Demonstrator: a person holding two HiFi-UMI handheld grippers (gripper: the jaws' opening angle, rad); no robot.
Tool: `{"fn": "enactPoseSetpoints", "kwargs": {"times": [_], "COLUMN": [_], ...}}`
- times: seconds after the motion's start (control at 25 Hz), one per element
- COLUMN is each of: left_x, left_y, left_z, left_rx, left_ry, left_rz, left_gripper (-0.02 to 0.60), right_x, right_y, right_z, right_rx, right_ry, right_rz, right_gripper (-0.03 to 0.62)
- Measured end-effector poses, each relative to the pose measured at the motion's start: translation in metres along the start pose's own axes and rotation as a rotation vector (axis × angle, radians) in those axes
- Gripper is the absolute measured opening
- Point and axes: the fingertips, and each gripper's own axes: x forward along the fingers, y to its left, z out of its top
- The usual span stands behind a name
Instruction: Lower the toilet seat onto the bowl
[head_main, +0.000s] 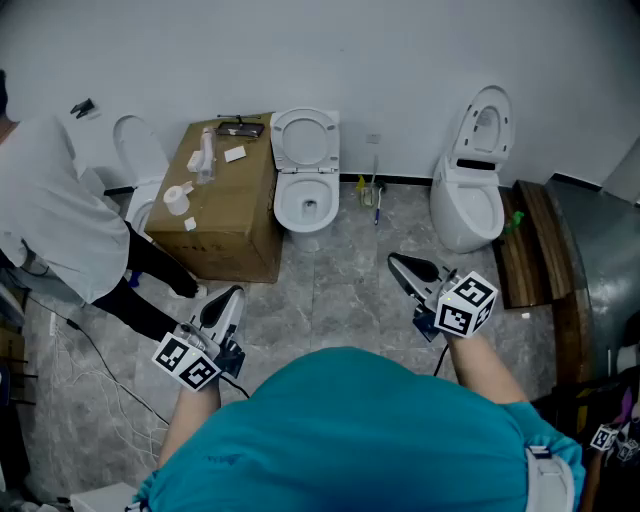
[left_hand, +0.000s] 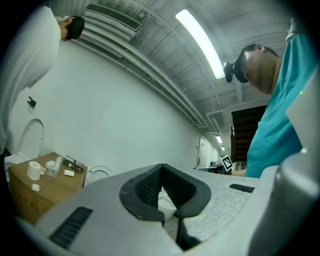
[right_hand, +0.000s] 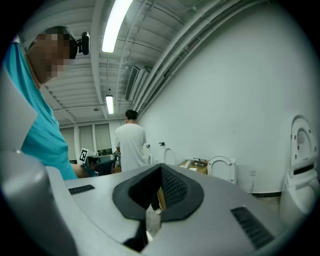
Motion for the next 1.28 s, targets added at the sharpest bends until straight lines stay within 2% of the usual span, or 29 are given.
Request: {"fn": "enactPoseSetpoints", "kwargs": {"times": [0.44,0.76,1.08,1.28], "left_x": [0.016,0.043,0.087,0.134], "left_y": [0.0,-0.016,-0.053,-0.084], "left_z": [0.0,-0.001,-0.012,-0.03], "left_rx": [0.0,0.014,0.017,0.001], "left_ry": [-0.004,-0.002,-0.004,0.009], "left_rz": [-0.003,-0.011,-0.021,-0.062], "left_gripper": [0.005,0.005,0.005,0.005], "right_x": [-0.009,-0.022,-0.074,-0.112], "right_y": [-0.017,-0.026,-0.06,-0.088], "right_z": [0.001,0.011,0.022,0.022], "right_rx": [0.008,0.032,0.022,0.009], "right_ry": [-0.007,-0.03,-0.046,-0.034], "right_rz": [-0.017,0.034,0.017,-0.005], "right_gripper": [-0.003,-0.002,-0.002,-0.002]}}
